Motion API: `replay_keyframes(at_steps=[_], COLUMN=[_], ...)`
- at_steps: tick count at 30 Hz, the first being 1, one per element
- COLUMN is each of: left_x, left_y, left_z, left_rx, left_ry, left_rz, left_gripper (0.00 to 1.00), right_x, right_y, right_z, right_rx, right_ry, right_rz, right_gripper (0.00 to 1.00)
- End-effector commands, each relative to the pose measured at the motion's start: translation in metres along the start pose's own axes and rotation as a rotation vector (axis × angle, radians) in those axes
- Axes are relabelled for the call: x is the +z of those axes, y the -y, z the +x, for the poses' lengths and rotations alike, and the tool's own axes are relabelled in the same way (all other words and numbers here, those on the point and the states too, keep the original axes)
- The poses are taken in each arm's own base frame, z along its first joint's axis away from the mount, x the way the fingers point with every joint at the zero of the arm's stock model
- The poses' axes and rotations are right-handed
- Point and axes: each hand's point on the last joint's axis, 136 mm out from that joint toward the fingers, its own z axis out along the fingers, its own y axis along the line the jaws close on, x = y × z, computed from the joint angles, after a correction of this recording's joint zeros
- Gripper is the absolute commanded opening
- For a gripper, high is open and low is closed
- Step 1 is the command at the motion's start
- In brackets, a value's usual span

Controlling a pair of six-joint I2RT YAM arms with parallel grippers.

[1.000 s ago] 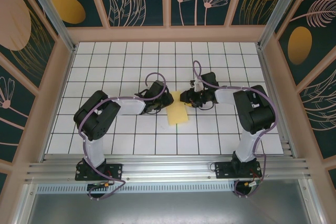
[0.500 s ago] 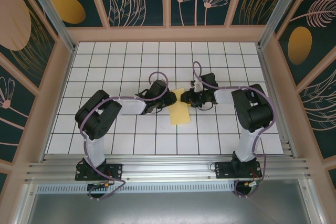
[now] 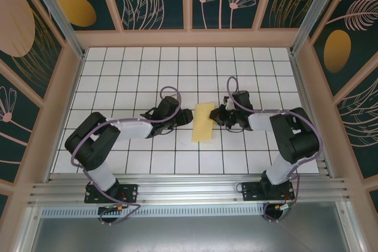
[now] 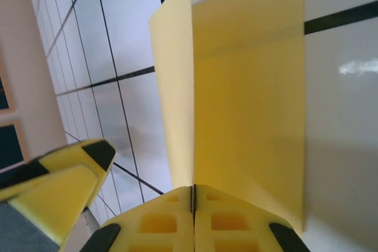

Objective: Fold a paper plane with a square sheet of paper (pick it up from the middle)
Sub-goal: Third fold the triangle at the center of the table.

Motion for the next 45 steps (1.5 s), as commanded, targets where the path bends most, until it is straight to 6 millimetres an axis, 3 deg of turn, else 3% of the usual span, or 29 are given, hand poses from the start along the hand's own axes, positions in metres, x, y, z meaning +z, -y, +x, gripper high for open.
replay_keyframes(at_steps=[1,13,18,23,30,34,39,45], left_x=[-0.01,-0.028,-0.028,-0.015,-0.007,-0.009,-0.017,-0.018], left_y=[0.019,0.044,0.049,0.05,0.049,0.05,0.054,0.061], left_z=[0.01,0.076,0.089,0.101,0.097,0.088,0.074,0.075], left_rx=[0.119,0.556,0.681,0.839,0.912,0.888,0.872,0.889], left_ry=[0.006,-0.06,-0.049,-0.053,0.006,0.056,0.127,0.121], left_rz=[0.043,-0.017,-0.068,-0.184,-0.299,-0.33,-0.342,-0.312], left_gripper=[0.55,0.64,0.66,0.65,0.65,0.57,0.34,0.16], right_x=[-0.005,0.011,0.012,0.012,0.012,0.011,0.01,0.008], right_y=[-0.01,0.0,-0.003,-0.006,-0.011,-0.006,-0.001,0.004], right_z=[-0.006,0.005,0.003,0.001,0.001,0.002,0.002,0.001], right_rx=[0.076,0.087,0.062,0.06,0.048,0.042,0.03,0.014], right_ry=[0.091,0.043,0.028,0.026,0.008,0.001,-0.008,-0.006], right_rz=[-0.023,0.025,0.039,0.032,0.017,0.036,0.052,0.084], right_gripper=[0.06,0.07,0.07,0.07,0.08,0.08,0.09,0.1])
